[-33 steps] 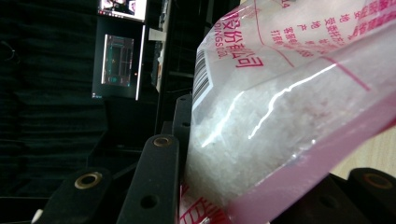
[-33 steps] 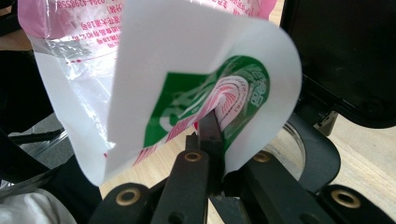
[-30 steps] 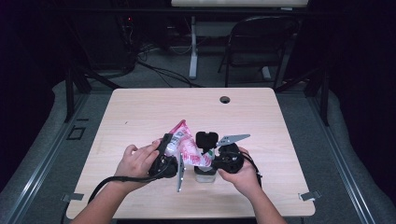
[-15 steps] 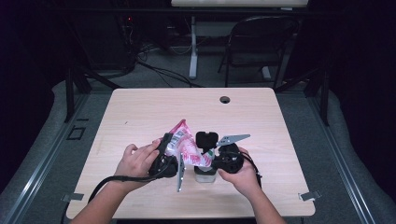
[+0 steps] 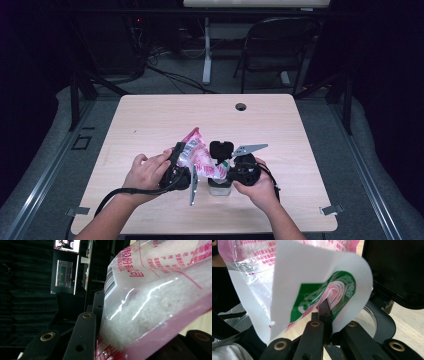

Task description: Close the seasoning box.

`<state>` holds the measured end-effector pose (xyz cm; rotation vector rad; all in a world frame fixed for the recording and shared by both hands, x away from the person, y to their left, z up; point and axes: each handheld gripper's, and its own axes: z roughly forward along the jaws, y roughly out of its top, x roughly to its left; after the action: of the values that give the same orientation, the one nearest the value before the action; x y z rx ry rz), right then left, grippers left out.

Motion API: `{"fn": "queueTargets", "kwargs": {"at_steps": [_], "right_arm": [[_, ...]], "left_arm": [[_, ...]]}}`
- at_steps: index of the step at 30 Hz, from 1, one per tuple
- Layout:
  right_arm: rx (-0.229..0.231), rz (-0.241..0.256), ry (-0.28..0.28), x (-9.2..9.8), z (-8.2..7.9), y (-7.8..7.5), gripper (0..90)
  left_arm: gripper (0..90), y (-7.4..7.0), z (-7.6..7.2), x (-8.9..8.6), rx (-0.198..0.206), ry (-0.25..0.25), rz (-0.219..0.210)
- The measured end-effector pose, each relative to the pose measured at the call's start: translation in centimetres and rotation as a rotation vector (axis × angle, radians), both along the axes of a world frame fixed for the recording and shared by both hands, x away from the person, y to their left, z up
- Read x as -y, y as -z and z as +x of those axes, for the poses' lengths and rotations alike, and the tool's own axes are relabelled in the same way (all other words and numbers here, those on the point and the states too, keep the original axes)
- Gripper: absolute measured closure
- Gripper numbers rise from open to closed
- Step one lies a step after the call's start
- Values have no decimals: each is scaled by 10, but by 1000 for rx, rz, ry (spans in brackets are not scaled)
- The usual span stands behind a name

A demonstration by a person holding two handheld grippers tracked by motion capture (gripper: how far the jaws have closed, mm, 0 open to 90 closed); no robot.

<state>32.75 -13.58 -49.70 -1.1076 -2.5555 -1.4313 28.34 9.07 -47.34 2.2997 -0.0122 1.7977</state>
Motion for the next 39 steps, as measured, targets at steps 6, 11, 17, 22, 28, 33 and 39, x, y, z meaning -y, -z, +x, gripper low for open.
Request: {"fn": "queueTargets", "kwargs": {"at_steps": [6, 11, 17, 22, 28, 33, 39], "right_arm": [[0, 1, 0, 0, 0, 0, 898], [-1, 2, -1, 0, 0, 0, 898], [-1, 2, -1, 0, 0, 0, 898], [0, 0, 1, 0, 0, 0, 898], [0, 1, 1, 0, 0, 0, 898], [0, 3, 2, 0, 0, 0, 898], [1, -4, -2, 1, 0, 0, 898]], "left_arm": [[743, 0, 0, 0, 2, 1, 0], [743, -1, 0, 0, 4, 0, 2], [744, -1, -1, 1, 6, 3, 7], [743, -2, -1, 1, 4, 3, 9], [744, -2, -1, 2, 10, 7, 7], [743, -3, -1, 2, 8, 8, 7], [743, -3, -1, 2, 7, 7, 9]]}}
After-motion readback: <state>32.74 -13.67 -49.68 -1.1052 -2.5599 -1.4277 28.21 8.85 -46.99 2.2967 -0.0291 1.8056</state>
